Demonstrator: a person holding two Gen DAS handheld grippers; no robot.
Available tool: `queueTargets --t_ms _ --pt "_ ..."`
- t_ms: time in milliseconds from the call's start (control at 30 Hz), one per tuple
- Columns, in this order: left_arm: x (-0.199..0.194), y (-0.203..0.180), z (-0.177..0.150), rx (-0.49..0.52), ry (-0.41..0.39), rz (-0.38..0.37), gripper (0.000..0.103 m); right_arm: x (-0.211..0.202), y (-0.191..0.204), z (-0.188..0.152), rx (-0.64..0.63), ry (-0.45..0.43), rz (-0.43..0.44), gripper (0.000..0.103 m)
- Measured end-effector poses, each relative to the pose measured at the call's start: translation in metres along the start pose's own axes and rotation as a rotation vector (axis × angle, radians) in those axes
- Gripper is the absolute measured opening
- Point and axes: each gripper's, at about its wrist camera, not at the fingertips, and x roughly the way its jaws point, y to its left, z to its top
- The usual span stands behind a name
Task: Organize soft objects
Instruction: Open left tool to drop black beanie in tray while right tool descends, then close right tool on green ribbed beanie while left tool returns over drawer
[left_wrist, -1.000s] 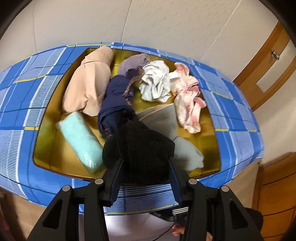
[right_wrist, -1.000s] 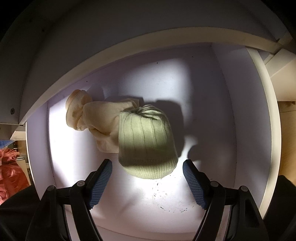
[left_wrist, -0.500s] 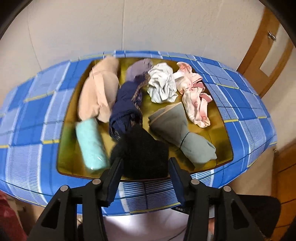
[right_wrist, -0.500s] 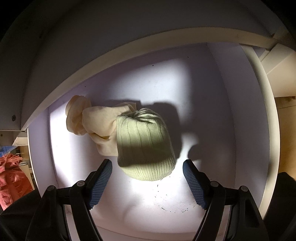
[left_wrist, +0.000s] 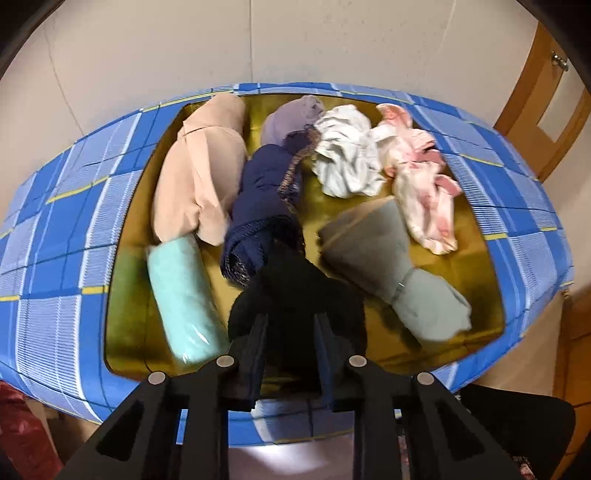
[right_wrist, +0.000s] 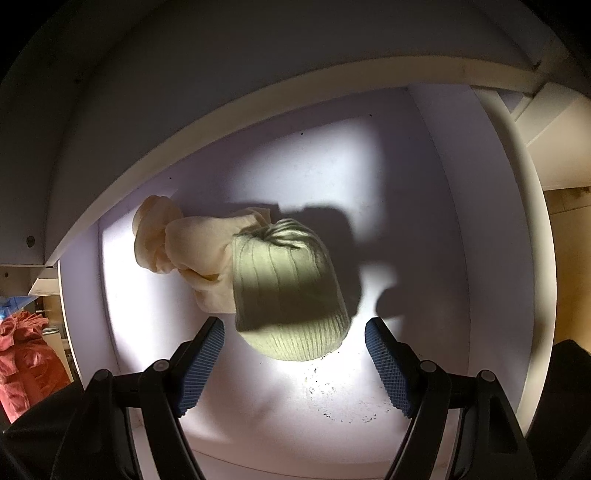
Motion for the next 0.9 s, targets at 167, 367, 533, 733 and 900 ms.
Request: queueTargets --t_ms 167,367,533,733,900 --pt "0.001 0.011 0.007 0.0 -0.009 0.101 0.033 -0.003 -0.004 0.0 0.022 -0.013 0.008 0.079" --pt "-0.021 0.01 -0.018 -0.022 -0.101 0.056 0.037 -0.007 -0.012 0.002 0.068 -0.035 0.027 0.08" --pt "-0.056 0.009 -0.067 -0.068 -0.28 -0.07 0.039 -0.008 -0.014 -0.001 0.075 -0.031 0.026 0.08" --pt "-0.043 -0.006 -0.127 -0.073 -0.231 -0.125 0.041 -0.001 -0.008 -0.001 0.051 -0.015 0.023 0.08" --pt "0.003 -0.01 -0.17 -0.117 -0.06 -0.104 0.041 0.006 0.002 -0.002 0.01 -0.005 0.012 0.08"
